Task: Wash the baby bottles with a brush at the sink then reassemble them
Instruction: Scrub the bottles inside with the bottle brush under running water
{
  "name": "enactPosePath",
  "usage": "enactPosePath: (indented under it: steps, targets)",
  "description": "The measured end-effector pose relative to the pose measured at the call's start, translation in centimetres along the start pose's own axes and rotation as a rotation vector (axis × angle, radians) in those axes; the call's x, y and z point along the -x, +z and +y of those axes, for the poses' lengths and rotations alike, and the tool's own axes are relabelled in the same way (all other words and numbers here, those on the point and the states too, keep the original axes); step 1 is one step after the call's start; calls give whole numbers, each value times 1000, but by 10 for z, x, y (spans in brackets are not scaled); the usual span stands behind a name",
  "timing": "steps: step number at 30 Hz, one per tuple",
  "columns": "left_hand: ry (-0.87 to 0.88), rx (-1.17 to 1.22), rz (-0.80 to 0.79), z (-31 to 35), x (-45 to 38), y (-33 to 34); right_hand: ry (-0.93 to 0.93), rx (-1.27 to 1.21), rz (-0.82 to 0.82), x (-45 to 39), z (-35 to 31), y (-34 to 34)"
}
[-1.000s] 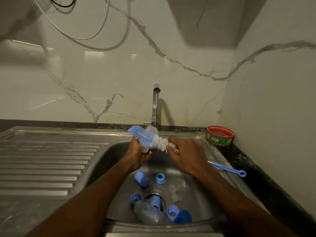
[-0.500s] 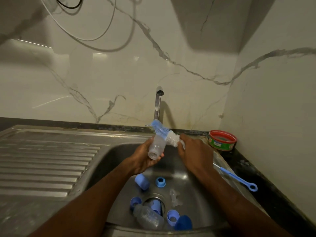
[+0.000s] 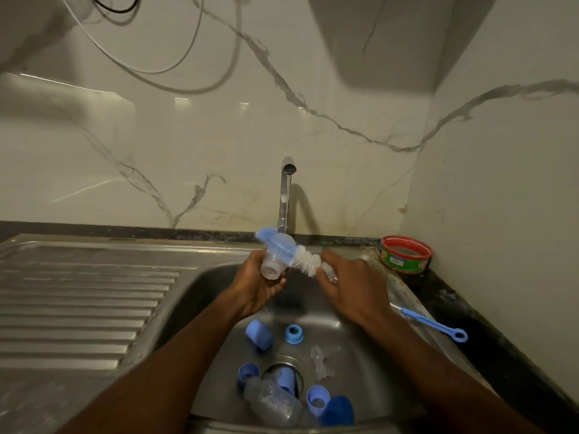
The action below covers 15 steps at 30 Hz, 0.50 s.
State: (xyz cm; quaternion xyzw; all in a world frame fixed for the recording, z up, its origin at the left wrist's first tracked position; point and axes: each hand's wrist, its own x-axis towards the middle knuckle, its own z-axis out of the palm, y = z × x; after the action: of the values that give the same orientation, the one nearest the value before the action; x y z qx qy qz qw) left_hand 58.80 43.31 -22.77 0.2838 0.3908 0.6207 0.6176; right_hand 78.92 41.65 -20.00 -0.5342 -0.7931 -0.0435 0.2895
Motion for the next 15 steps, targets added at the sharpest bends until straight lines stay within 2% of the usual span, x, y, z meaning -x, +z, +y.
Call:
enactPosePath:
  steps: [3, 5, 8, 12, 15]
  targets:
    - [16, 46, -39, 2, 0, -1, -34, 7, 35, 0, 0, 0]
    - [9, 9, -69, 3, 2, 5, 45, 66, 87, -6, 1, -1]
    - [1, -56, -59, 1, 6, 10, 90, 71, 74, -6, 3, -1]
    - [80, -4, -9, 2, 1, 2, -33, -54, 10, 1, -1, -5]
    - [7, 60, -74, 5, 6, 1, -20, 19, 43, -3, -4, -3]
